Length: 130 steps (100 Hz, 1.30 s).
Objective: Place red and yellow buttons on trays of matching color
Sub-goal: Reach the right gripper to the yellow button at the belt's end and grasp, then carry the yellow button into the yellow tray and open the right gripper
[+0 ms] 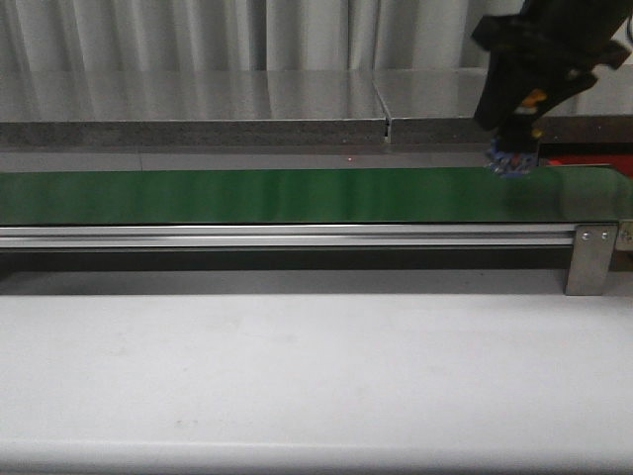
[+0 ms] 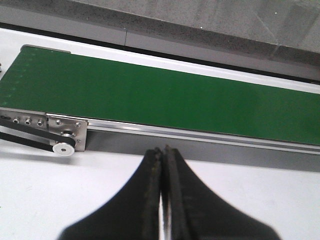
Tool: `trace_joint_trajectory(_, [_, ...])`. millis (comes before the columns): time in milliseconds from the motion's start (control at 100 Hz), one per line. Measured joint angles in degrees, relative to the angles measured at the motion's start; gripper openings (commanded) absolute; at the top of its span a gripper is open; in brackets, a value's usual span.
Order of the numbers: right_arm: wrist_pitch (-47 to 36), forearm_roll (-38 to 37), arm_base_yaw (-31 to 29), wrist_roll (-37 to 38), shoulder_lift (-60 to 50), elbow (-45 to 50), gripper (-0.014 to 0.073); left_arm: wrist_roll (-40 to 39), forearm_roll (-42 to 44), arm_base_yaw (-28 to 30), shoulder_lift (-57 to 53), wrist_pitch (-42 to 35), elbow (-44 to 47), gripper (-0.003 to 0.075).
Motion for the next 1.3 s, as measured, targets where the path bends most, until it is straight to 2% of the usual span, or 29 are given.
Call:
trace_joint_trajectory(190, [4.4,-5.4,-7.2,6.2,-7.2,0.0,0.0206,0.0,0.0,0.0,0.0,0.0,0.0,-0.0019])
trace_joint_trajectory(340, [6.1,-6.8,-16.6,10.8,-11.4,1.9,0.0206,0.0,0.0,0.0,0.0,0.0,0.0,-0.0019])
trace_joint_trajectory(520, [5.0,-7.3,-27.7,13.5,-12.6,5.3,0.0206,0.0,0.0,0.0,0.0,0.0,0.0,-0.0019])
trace_joint_trajectory(660, [1.3,-7.3,-33.0,15.0,-10.5,7.3,0.0206,0.0,0.0,0.0,0.0,0.0,0.0,-0.0019])
trace_joint_trajectory(1020, [-7.8,-6.9,-34.3,15.2,1.6,7.7,0.0206,0.0,0.0,0.0,0.0,0.0,0.0,-0.0019])
trace_joint_trajectory(1300, [-11.3,-6.2,-34.3,15.2,7.4,7.7,0.0206,0.0,0.0,0.0,0.0,0.0,0.0,-0.0019])
